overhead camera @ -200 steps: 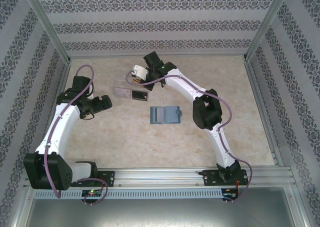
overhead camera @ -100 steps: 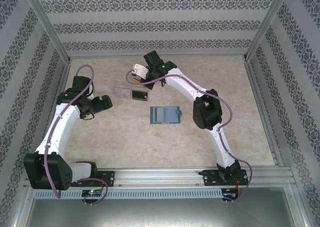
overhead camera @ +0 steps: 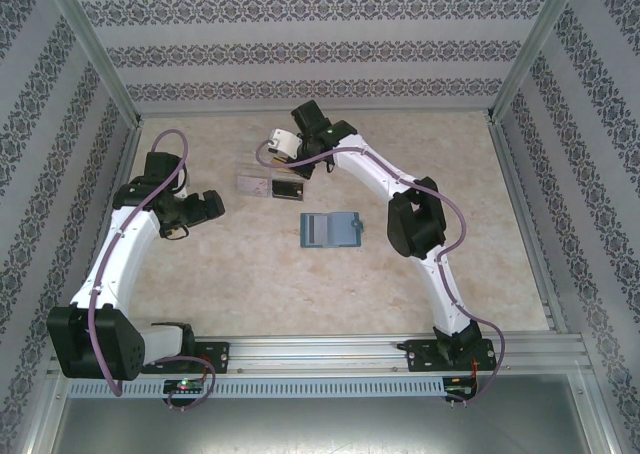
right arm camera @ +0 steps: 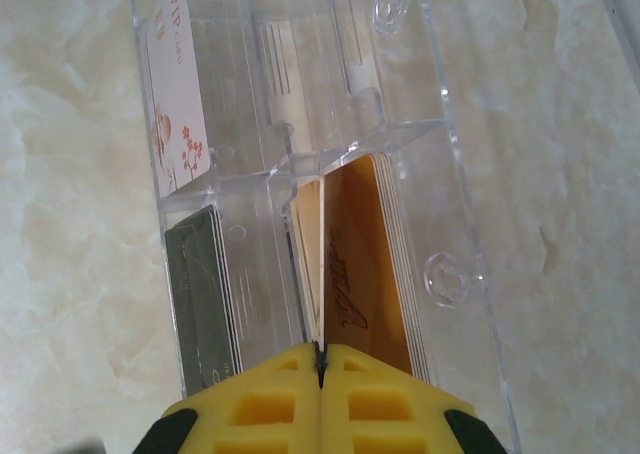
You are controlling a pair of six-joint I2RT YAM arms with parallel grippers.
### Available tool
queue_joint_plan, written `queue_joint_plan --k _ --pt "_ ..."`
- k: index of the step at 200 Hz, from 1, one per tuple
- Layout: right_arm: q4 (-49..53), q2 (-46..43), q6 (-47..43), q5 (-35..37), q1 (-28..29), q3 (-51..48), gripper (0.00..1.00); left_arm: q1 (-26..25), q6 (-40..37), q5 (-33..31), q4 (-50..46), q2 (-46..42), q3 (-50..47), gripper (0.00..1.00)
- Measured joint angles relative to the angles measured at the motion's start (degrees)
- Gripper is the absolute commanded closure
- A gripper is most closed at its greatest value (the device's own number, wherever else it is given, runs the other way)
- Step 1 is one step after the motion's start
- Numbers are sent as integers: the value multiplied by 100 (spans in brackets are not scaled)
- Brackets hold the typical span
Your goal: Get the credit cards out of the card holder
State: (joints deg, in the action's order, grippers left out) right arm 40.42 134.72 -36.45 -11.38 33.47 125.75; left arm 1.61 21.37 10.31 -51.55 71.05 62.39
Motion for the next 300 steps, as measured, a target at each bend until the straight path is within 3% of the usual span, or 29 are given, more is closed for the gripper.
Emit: queue_joint_plan --k 179,300 --pt "122 -66 -188 90 -114 35 100 2 -4 22 0 4 -57 1" --pt "136 -61 -245 341 -59 87 81 2 -15 22 0 4 -79 0"
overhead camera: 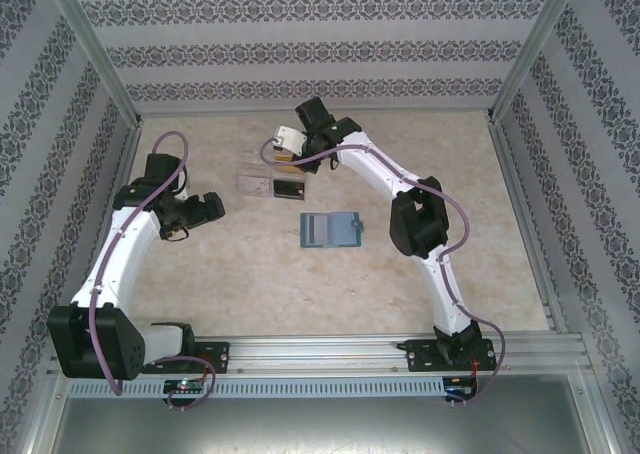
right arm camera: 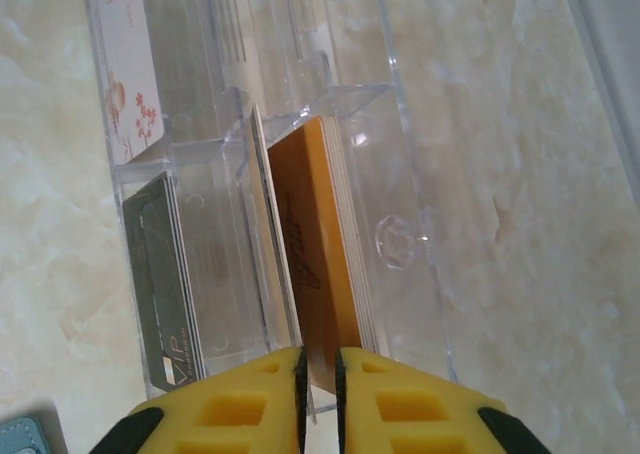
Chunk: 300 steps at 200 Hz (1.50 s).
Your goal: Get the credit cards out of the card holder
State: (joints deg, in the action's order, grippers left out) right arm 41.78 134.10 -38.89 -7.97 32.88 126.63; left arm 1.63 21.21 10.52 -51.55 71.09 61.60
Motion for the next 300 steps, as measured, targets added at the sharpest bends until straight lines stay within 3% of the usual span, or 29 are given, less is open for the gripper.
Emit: queue_joint_plan --k 38,76,109,134,160,197,242,300 --pt "-48 9 166 116 66 166 78 0 0 0 0 0 0 0" --pt "-192 -133 706 107 103 -96 66 0 -2 28 0 0 0 0" --pt "-446 -1036 1757 111 114 -1198 51 0 -2 221 2 7 0 0" --pt "-839 -2146 2785 251 151 -2420 52 0 0 431 11 44 0 0" --pt "-1113 -3139 4061 874 291 -3569 47 0 4 664 68 46 -31 0" --pt "-1187 -3768 5521 1220 656 -4905 35 -17 87 966 225 105 -37 0" --pt "-1355 -3665 6559 894 898 -5683 38 -428 297 1095 529 439 -48 0" --pt "-1598 -2778 6819 699 887 -5689 45 -1204 852 1093 1099 1038 -48 0"
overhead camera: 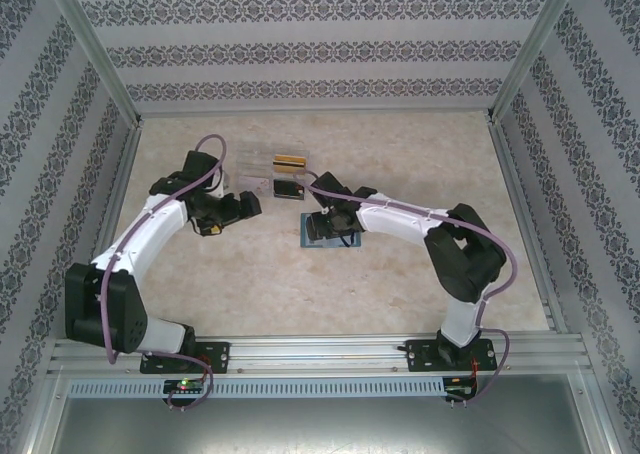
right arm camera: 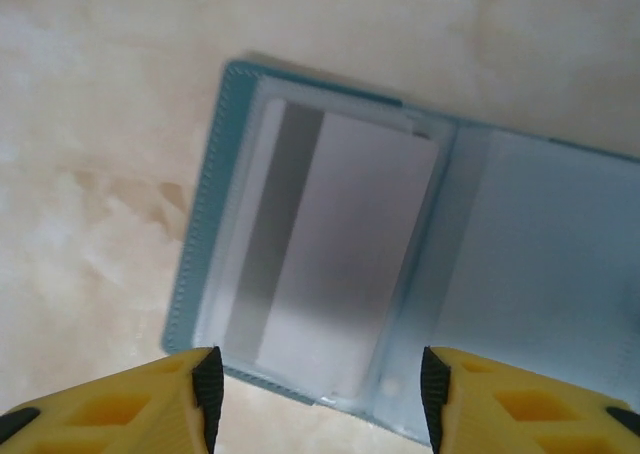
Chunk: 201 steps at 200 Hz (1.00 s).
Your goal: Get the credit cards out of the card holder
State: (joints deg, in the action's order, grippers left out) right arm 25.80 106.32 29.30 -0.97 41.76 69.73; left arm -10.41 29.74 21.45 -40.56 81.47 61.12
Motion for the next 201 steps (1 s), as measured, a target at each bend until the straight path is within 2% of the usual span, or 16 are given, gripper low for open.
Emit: queue_joint_plan --k 94,162,201 --pt "7 227 -398 140 -160 0 54 -837 1102 79 1241 835 2 0" --pt "-114 264 -675 0 -372 -87 64 -914 1473 -118 1373 1032 17 1" --pt "-273 264 -684 -157 -503 -166 71 -1104 1606 -109 1471 1346 136 6"
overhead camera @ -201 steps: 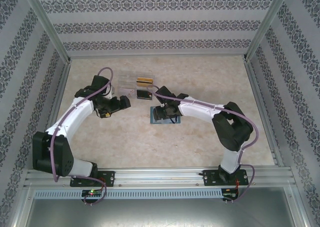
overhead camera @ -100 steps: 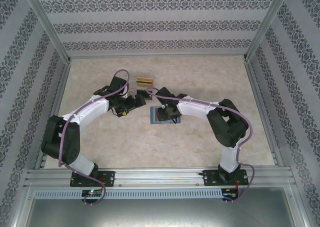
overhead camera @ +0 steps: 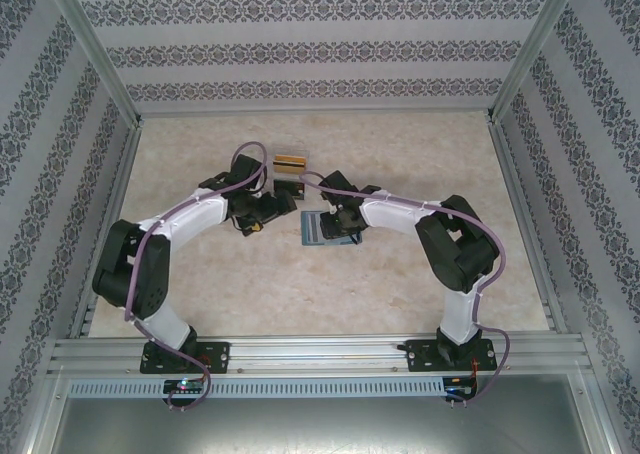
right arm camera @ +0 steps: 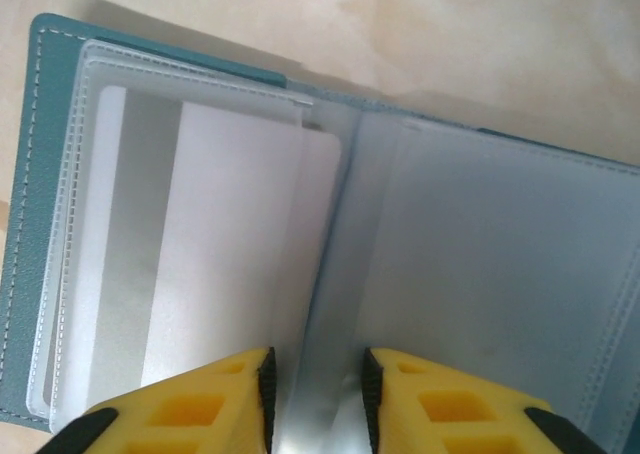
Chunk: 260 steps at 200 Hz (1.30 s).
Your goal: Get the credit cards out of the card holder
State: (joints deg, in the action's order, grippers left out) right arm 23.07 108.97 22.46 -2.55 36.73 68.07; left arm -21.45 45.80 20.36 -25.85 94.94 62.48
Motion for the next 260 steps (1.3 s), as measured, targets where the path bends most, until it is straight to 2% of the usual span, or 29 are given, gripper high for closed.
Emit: queue_joint_plan --k 26,69,98,163,260 --pt "-44 0 4 -116 -66 -24 73 -186 81 127 153 317 179 12" --pt "-160 -31 7 -275 -140 -107 73 -358 236 442 487 791 446 41" --pt "-173 -39 4 -293 -151 -114 73 -409 260 614 568 1027 597 51" --pt "-173 -39 7 -358 -177 -114 72 -601 267 844 577 1495 957 56" --pt "-173 -39 4 -382 -186 -114 72 -621 249 839 529 1716 1032 55"
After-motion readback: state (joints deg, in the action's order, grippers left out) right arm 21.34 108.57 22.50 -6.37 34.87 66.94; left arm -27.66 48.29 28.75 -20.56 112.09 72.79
